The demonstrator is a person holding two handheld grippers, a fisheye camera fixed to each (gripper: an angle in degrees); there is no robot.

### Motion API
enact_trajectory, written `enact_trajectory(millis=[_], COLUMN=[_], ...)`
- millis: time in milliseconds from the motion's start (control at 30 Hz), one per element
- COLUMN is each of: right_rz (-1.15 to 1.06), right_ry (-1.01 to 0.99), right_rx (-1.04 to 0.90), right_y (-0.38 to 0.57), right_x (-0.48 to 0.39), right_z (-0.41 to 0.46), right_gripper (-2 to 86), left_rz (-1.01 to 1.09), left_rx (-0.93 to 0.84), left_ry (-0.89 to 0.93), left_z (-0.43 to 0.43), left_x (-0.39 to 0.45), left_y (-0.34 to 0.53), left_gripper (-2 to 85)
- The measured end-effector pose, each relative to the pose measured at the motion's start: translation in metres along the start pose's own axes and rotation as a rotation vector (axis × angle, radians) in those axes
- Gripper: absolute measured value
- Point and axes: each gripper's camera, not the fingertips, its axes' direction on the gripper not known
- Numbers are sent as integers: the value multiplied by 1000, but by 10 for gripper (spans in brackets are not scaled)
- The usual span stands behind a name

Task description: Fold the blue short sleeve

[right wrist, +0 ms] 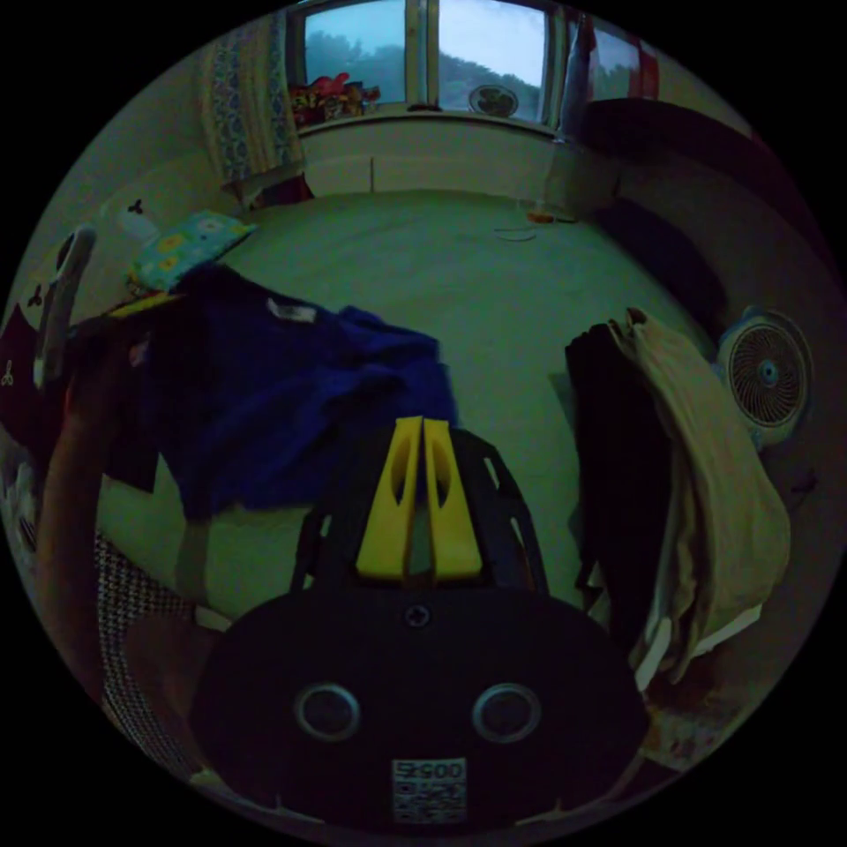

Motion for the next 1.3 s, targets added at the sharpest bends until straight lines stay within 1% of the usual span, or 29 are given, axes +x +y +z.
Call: enact_trajectory(millis=[67, 133, 167, 233, 300, 400, 467, 533, 700, 767, 833, 867, 967, 1167, 1267, 1300], right_rz=[17, 46, 64, 84, 68, 22, -1, -9, -38, -52, -64, -71, -89, -108, -119, -122], right_ry=[-4, -19, -37, -72, -99, -75, -69, -76, -77, -81, -81, -76, -63, -44, -62, -74], right_rx=[2, 6, 1, -10, 0, 1, -11, -31, -27, -32, -35, -32, -24, -25, 1, 11], right_y=[0, 2, 3, 5, 8, 11, 12, 14, 19, 21, 25, 28, 35, 43, 50, 53], right_x=[11, 23, 29, 38, 43, 43, 43, 44, 40, 37, 34, 31, 28, 30, 34, 35], right_z=[-2, -3, -3, -4, -9, -11, -9, -7, -11, -12, -13, -15, -18, -20, -26, -28], right_gripper=[-9, -10, -10, -10, -10, -10, -10, -10, -9, -9, -9, -9, -9, -7, 4, 20], left_rz=[-96, -78, -73, -91, -97, -100, -52, -20, 35, 40, 37, 45, 77, 133, 170, 178], left_rx=[48, 48, 66, 98, 123, 132, 92, 69, -12, -81, -161, -148, -193, -205, -195, -195], left_ry=[-60, -92, -137, -151, -134, -77, -19, 7, 69, 80, 74, 83, 121, 200, 181, 175], left_z=[-6, -8, -13, -27, -45, -71, -86, -95, -106, -106, -106, -115, -142, -221, -263, -271], left_x=[4, 16, 24, 30, 33, 34, 39, 46, 75, 90, 97, 100, 110, 126, 136, 138], left_y=[-3, 5, 13, 25, 34, 47, 62, 80, 125, 135, 138, 140, 144, 173, 204, 211], left_gripper=[53, 58, 61, 57, 59, 90, 131, 153, 163, 150, 102, 71, 36, 24, 22, 21])
